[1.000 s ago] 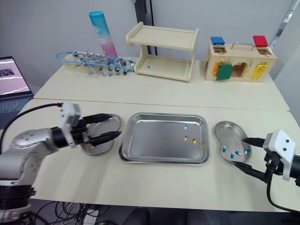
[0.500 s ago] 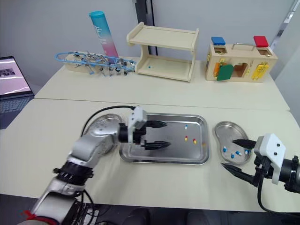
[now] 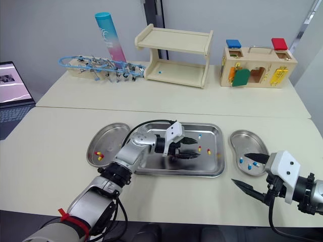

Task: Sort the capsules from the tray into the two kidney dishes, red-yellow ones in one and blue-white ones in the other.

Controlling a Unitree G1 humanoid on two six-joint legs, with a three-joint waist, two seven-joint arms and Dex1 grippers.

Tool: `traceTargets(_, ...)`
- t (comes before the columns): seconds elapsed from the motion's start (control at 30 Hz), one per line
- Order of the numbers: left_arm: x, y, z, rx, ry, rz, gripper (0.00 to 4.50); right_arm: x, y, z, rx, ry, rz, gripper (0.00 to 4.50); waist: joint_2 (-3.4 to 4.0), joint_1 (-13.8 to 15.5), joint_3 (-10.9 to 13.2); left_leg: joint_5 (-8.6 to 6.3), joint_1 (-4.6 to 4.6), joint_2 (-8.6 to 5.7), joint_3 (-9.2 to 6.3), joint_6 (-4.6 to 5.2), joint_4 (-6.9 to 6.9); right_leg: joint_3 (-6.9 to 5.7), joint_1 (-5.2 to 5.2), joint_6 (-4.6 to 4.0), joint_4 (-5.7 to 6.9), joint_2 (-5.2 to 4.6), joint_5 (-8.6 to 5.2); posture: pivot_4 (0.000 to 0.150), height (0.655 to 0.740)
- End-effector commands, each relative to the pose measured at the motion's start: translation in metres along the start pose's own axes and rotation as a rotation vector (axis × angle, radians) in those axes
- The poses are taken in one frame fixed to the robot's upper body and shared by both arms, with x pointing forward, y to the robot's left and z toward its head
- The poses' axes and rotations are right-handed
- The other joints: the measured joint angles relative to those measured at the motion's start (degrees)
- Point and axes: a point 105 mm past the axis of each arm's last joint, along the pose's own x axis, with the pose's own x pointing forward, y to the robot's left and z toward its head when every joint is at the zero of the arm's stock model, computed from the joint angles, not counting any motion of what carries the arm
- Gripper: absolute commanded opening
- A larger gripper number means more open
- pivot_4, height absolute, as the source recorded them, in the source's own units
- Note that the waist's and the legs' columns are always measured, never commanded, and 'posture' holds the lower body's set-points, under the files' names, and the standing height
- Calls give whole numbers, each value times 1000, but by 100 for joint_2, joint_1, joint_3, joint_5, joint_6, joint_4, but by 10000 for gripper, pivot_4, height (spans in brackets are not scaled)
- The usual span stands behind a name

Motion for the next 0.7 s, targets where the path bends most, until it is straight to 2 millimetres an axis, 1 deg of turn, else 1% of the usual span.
traceTargets(0.03,6,7,10,34,-3,14,29262,-1,4,6,-26,-16,-3,45000,0,3,0,0,0,0,0,0,0,0,0,0,0,0,0,1500,7400)
traceTargets(0.33,18,10,-1,29,63,32,29262,-1,5,5,-24,-7,-9,45000,-1,0,0,0,0,0,-1,0,0,-1,0,0,0,0,0,1500,7400)
traceTargets(0.53,25,6,-1,28,63,9,29262,-1,4,6,-25,-6,-12,45000,0,0,0,0,0,-1,0,-1,0,0,1,1,0,0,0,1500,7400)
traceTargets(0.7,27,4,-2,32,67,-2,29262,-1,4,5,-27,-3,-13,45000,0,-1,0,0,2,-1,0,-1,0,0,1,1,0,0,0,1500,7400)
